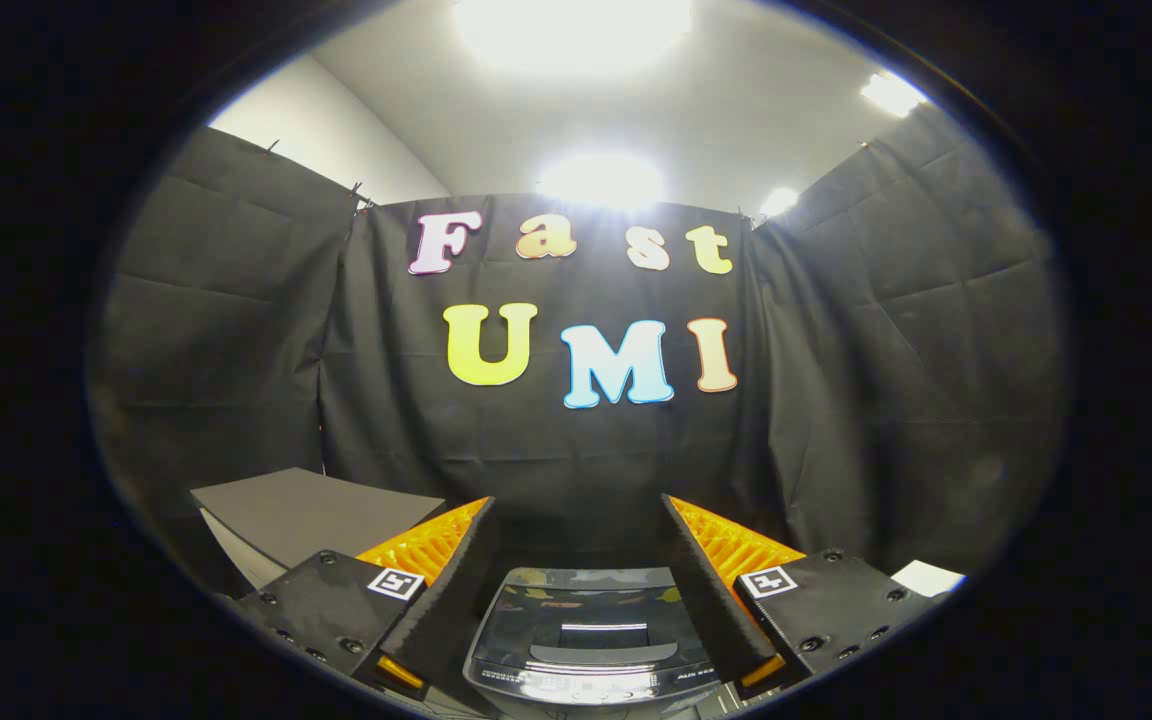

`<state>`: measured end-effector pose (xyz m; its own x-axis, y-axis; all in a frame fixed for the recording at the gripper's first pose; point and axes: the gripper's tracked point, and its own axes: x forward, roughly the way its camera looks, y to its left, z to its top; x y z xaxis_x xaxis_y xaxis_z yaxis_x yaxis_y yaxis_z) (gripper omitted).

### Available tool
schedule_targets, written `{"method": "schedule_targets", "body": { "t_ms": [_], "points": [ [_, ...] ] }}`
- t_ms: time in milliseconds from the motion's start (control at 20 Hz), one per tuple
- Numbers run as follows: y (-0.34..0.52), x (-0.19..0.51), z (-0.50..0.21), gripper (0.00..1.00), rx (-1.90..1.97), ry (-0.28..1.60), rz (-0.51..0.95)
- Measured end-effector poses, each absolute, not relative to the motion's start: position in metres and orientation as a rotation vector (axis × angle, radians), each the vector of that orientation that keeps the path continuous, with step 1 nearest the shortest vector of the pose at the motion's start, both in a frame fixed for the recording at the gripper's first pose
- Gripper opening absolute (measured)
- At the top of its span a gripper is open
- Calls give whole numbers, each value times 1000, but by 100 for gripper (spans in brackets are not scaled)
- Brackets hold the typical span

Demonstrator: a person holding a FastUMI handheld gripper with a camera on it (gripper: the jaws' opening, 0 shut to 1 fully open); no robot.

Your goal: Put the clothes into the washing machine and then close the washing machine lid.

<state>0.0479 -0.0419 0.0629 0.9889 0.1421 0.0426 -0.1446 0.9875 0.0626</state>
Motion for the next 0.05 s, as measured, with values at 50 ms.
{"method": "schedule_targets", "body": {
  "t_ms": [50],
  "points": [
    [-42, 46, 66, 99, 74, -46, 140]
  ]
}}
